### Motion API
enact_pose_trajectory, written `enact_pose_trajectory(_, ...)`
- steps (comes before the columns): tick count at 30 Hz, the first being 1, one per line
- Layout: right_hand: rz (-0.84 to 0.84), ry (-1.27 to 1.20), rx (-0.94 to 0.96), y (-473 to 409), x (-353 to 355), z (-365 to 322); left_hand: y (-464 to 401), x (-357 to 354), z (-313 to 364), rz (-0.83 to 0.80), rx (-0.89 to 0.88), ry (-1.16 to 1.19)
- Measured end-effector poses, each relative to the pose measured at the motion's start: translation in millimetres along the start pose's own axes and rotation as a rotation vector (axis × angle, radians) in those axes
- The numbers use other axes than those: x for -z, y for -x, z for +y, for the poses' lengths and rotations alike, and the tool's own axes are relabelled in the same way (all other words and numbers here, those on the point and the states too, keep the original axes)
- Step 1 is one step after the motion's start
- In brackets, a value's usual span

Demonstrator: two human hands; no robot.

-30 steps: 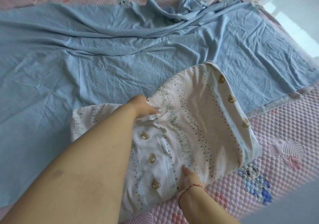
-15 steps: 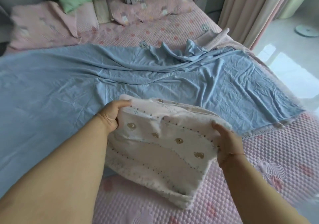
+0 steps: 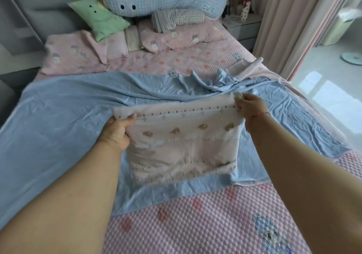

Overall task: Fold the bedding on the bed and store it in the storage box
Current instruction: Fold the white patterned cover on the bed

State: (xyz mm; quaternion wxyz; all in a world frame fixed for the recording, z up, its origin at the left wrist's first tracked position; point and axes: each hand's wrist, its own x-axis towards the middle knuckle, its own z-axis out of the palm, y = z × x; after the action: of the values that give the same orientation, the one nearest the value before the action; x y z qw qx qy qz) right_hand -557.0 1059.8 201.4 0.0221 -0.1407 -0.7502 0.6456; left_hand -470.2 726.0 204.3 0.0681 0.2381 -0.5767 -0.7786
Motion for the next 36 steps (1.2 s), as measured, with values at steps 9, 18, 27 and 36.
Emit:
enact_pose_trajectory(9,0.009,0.13,-0.002,-22.3,1.0,0.0,-3.0,3.8,-0.9,-0.113,0.051,-0.012)
enact_pose_trajectory(18,-0.37,0.888,-0.578,43.4,21.0,141.7,58.3,55.3,-166.9,0.149,0.611,-0.42)
enact_pose_trajectory(27,-0.564,1.215,-0.611,69.1,36.7,181.9,91.7,77.3,-204.9,0.055,0.825,-0.71)
enact_pose_trajectory(36,-0.253,0.815,-0.281,26.1,17.6,202.8,51.6,58.8,-207.1,0.237,0.444,-0.579)
